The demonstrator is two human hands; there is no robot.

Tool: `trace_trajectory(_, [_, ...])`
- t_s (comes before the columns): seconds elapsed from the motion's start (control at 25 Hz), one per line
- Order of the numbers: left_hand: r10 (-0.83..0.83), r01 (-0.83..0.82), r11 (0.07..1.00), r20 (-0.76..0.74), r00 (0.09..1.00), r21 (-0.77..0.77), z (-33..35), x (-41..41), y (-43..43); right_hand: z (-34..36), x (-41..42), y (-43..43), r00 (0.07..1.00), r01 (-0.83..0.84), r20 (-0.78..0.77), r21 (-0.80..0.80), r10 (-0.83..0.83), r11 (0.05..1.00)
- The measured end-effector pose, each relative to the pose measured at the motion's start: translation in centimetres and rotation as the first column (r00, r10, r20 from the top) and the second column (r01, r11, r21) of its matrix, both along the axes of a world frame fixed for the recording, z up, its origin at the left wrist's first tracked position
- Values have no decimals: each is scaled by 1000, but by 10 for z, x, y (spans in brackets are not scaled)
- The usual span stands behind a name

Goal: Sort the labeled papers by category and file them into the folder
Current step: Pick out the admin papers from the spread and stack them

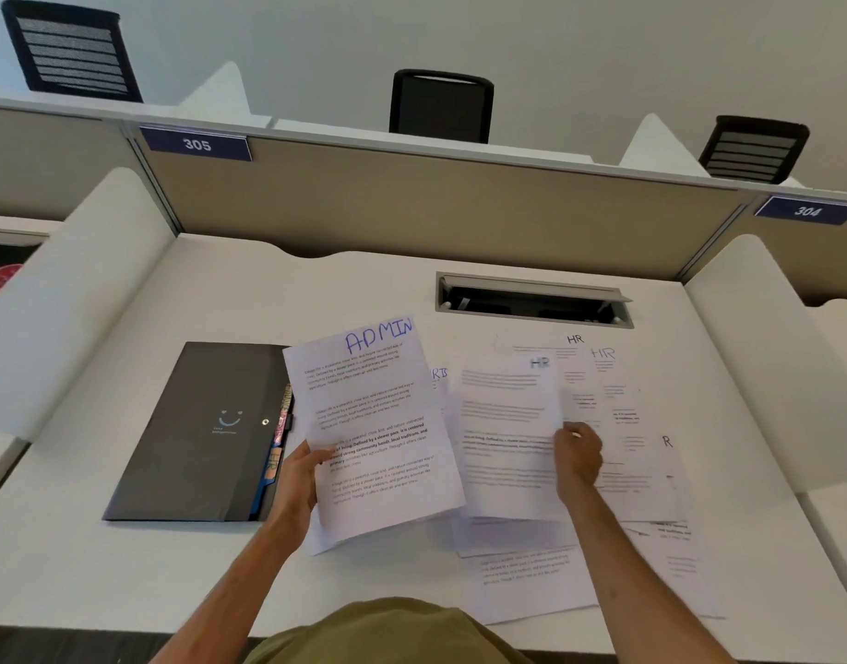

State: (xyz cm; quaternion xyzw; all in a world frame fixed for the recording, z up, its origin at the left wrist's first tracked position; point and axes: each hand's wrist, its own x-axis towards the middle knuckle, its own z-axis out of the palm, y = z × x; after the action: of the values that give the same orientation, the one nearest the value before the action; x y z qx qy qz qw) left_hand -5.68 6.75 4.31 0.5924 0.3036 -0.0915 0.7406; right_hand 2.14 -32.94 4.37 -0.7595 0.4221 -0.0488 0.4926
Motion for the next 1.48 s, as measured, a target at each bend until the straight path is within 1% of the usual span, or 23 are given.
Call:
trace_trajectory(0.12, [-2,2,1000,20,1000,-11,5,0,8,-12,-1,33,985,-165,-33,48,167,985])
trace_trajectory(0.28, [32,-32,999,16,999,1,9,-4,16,-8,0,78,924,-369,-53,136,379,919])
trace_trajectory(0.32, [40,-40,999,12,999,0,7,-6,17,-9,0,84,896,-430,-65,129,440,894])
trace_trajectory(0.4, [51,-51,999,-1,999,0,6,-10,16,-10,-2,86,842,-528,-90,63,532,847])
trace_trajectory(0.44, [53,-53,999,-6,999,-6,7,-12,15,-9,-3,83,839,-536,-98,18,535,844])
trace_trajectory(0.52, [44,-44,999,-11,999,-10,3,-15,14,-5,-5,70,864,-500,-126,-108,487,860])
trace_trajectory(0.6, [26,-27,1000,-14,1000,-11,0,-16,13,0,-7,52,904,-428,-153,-282,400,859])
trace_trajectory(0.68, [8,-8,1000,-14,1000,-13,-4,-16,11,-4,-9,32,927,-373,-210,-418,312,828])
trace_trajectory(0.72, [-3,3,1000,-16,1000,-4,-6,-16,9,-7,-11,24,921,-378,-268,-449,282,809])
trace_trajectory(0.8, [-30,30,999,-8,1000,13,-7,-17,5,-14,-16,10,880,-434,-399,-459,257,775])
trace_trajectory(0.88, [-62,62,998,14,998,26,-7,-18,2,-21,-20,3,844,-489,-462,-460,271,741])
trace_trajectory(0.96, [-93,92,995,31,995,30,-6,-18,0,-23,-20,0,849,-489,-443,-455,287,744])
trace_trajectory(1.12, [-122,120,992,45,991,37,-5,-15,0,-18,-15,1,889,-416,-375,-425,262,804])
trace_trajectory(1.32, [-115,113,993,58,992,39,-2,-12,-1,-9,-11,-5,941,-321,-264,-493,212,809])
trace_trajectory(1.48, [-121,118,991,54,991,57,-2,-7,-6,-2,-11,-20,964,-260,-188,-525,188,811])
